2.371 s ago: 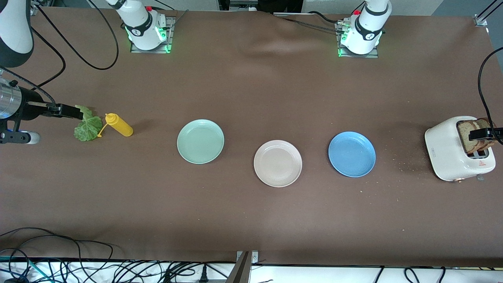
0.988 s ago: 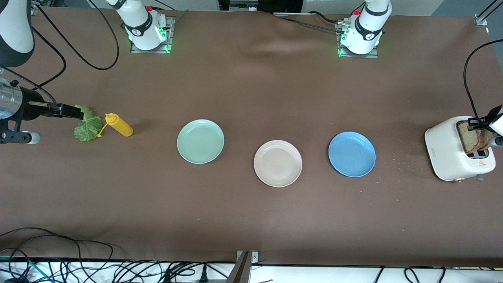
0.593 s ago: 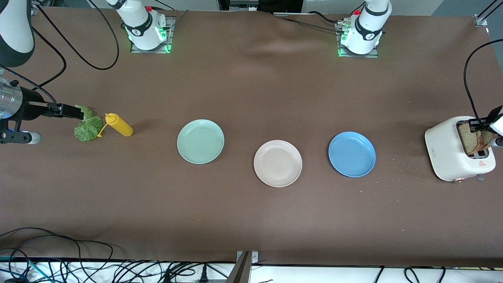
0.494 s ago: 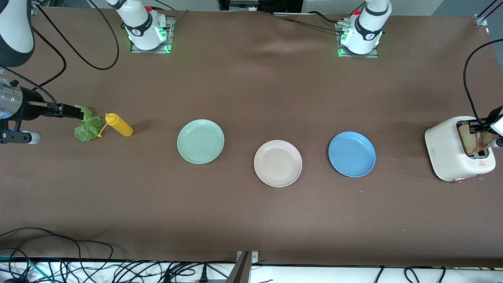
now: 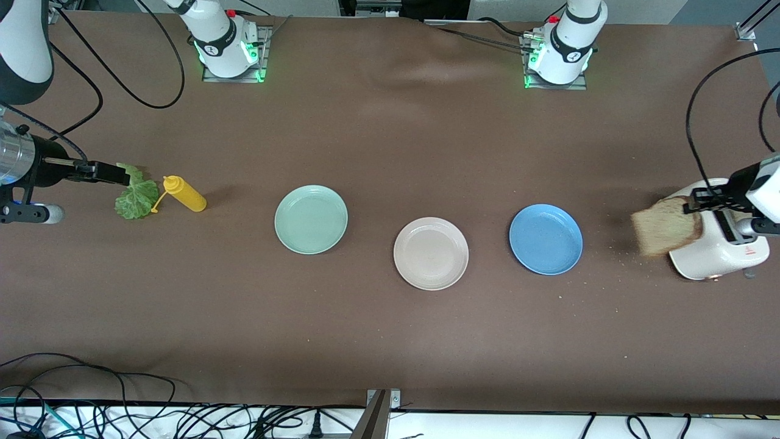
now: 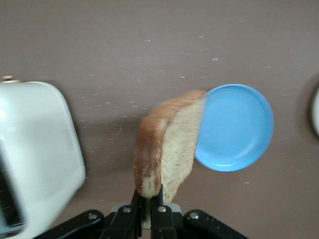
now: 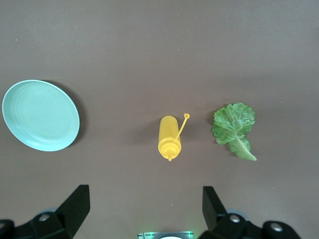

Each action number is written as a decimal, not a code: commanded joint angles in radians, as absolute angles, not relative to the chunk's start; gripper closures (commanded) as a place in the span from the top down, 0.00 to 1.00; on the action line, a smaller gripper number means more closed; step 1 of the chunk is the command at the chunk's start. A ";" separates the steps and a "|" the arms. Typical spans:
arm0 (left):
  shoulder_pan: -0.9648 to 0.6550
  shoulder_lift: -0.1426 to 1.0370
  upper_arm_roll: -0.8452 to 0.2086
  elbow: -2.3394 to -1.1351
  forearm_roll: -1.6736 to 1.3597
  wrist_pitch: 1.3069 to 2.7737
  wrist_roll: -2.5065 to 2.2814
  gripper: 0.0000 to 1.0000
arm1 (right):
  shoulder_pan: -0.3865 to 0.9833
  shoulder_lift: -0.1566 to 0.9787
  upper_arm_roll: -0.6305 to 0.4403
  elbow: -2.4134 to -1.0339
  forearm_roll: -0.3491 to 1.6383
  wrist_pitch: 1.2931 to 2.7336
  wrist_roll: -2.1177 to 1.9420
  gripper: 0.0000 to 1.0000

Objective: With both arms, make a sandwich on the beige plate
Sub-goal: 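Carry the bread slice with the left gripper onto the beige plate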

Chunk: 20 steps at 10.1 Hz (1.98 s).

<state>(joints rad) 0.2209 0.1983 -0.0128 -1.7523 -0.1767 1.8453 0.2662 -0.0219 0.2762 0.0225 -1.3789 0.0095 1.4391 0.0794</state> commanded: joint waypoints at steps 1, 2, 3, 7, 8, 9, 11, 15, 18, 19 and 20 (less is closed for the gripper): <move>0.158 0.192 -0.003 -1.747 -0.370 1.809 0.261 0.00 | -0.023 0.276 0.026 -1.370 0.009 1.428 0.084 1.00; 0.141 0.192 -0.003 -1.749 -0.430 1.789 0.236 0.00 | -0.023 0.275 0.026 -1.370 0.011 1.428 0.084 1.00; 0.126 0.193 -0.003 -1.753 -0.515 1.786 0.232 0.00 | -0.023 0.275 0.028 -1.368 0.009 1.428 0.086 1.00; -0.021 0.254 -0.003 -1.752 -0.884 1.801 0.250 0.00 | -0.023 0.275 0.028 -1.370 0.009 1.428 0.086 1.00; -0.052 0.293 -0.003 -1.750 -1.001 1.799 0.250 0.00 | -0.023 0.275 0.028 -1.370 0.009 1.428 0.084 1.00; -0.089 0.326 -0.003 -1.750 -1.096 1.808 0.261 0.00 | -0.023 0.275 0.028 -1.370 0.009 1.428 0.084 1.00; -0.181 0.360 -0.003 -1.753 -1.115 1.972 0.276 0.00 | -0.023 0.276 0.028 -1.370 0.009 1.428 0.084 1.00; -0.297 0.454 -0.005 -1.755 -1.134 2.184 0.288 0.00 | -0.023 0.276 0.028 -1.370 0.009 1.428 0.083 1.00; -0.334 0.491 -0.011 -1.778 -1.138 2.272 0.322 0.00 | -0.023 0.276 0.028 -1.368 0.011 1.428 0.083 1.00; -0.350 0.497 -0.011 -1.801 -1.140 2.317 0.325 0.00 | -0.023 0.276 0.028 -1.370 0.011 1.428 0.083 1.00; -0.360 0.514 -0.015 -1.801 -1.173 2.351 0.328 0.00 | -0.023 0.276 0.028 -1.370 0.011 1.428 0.084 1.00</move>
